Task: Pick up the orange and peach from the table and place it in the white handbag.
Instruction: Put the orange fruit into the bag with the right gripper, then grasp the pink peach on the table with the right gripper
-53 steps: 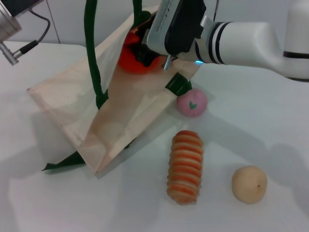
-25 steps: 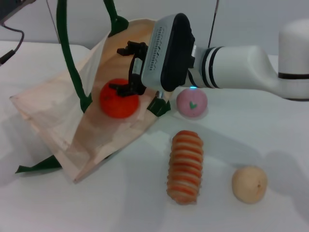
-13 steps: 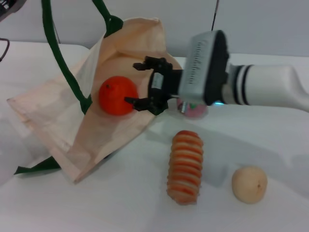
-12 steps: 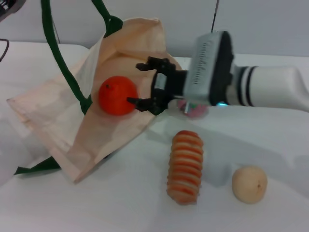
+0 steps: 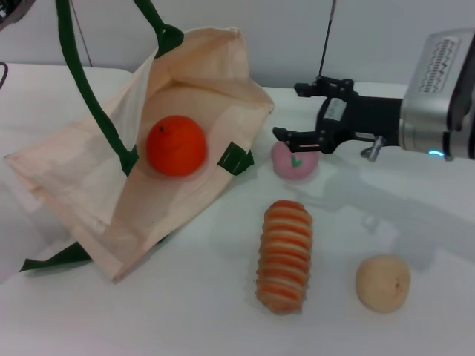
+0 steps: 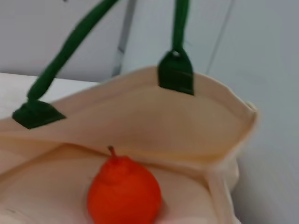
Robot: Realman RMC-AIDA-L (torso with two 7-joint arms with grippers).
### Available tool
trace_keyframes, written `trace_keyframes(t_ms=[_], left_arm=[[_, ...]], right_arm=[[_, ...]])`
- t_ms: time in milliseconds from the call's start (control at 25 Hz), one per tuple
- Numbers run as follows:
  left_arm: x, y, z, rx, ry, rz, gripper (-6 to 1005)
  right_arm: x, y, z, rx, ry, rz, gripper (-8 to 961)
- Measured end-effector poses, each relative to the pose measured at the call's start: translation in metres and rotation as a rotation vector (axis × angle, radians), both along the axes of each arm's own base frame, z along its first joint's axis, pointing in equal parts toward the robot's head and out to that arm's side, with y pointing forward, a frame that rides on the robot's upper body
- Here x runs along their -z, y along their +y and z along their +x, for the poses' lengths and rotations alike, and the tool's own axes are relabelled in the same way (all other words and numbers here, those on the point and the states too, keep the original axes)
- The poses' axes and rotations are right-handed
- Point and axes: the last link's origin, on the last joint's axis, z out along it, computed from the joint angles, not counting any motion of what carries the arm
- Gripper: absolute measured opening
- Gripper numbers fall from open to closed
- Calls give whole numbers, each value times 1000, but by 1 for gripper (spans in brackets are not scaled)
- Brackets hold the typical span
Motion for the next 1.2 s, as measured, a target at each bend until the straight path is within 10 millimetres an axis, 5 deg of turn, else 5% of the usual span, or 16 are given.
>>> trace_keyframes(t_ms=[1200], left_arm=[[4,6,7,15,-6,-6,128]], right_arm=[[30,17,3,161,-323,-28,879]])
